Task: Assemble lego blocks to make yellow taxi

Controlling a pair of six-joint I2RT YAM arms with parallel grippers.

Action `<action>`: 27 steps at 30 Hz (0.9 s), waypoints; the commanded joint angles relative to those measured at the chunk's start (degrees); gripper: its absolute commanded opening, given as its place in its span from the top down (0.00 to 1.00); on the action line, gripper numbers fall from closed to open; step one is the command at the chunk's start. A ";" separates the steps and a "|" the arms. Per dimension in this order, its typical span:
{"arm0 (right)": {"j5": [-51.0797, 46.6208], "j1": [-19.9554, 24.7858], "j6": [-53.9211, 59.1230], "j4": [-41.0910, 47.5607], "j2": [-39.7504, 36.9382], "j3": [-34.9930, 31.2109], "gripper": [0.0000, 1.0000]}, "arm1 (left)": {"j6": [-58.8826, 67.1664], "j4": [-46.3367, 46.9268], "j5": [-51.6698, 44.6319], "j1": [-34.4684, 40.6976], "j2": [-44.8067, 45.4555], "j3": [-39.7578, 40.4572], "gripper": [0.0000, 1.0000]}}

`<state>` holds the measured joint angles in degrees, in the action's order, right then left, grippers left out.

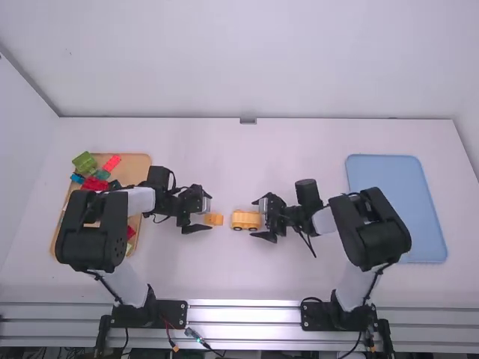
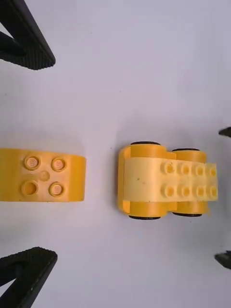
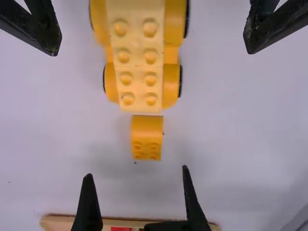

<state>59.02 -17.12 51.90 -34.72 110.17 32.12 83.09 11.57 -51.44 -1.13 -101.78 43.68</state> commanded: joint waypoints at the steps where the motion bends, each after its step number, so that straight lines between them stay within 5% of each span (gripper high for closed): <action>1: 0.72 -1.07 -5.90 -4.02 4.33 0.94 0.01 | -1.88 -0.13 -1.62 0.37 -0.46 -0.90 0.01; 13: -0.90 -2.82 -11.21 -8.33 11.37 4.57 0.00 | -1.86 -2.34 -1.55 0.37 -4.31 -0.90 0.01; 22: -3.89 -4.07 -11.21 -7.43 11.37 4.63 0.16 | -0.15 -3.52 -1.46 0.81 -6.99 -0.90 0.04; 27: -3.74 -3.87 -11.21 -7.28 11.37 4.61 0.36 | -0.17 -4.13 -1.44 1.18 -6.99 -0.90 0.35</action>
<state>55.09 -21.10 40.84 -42.19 121.01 36.14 82.41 7.27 -51.42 -0.47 -108.33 43.57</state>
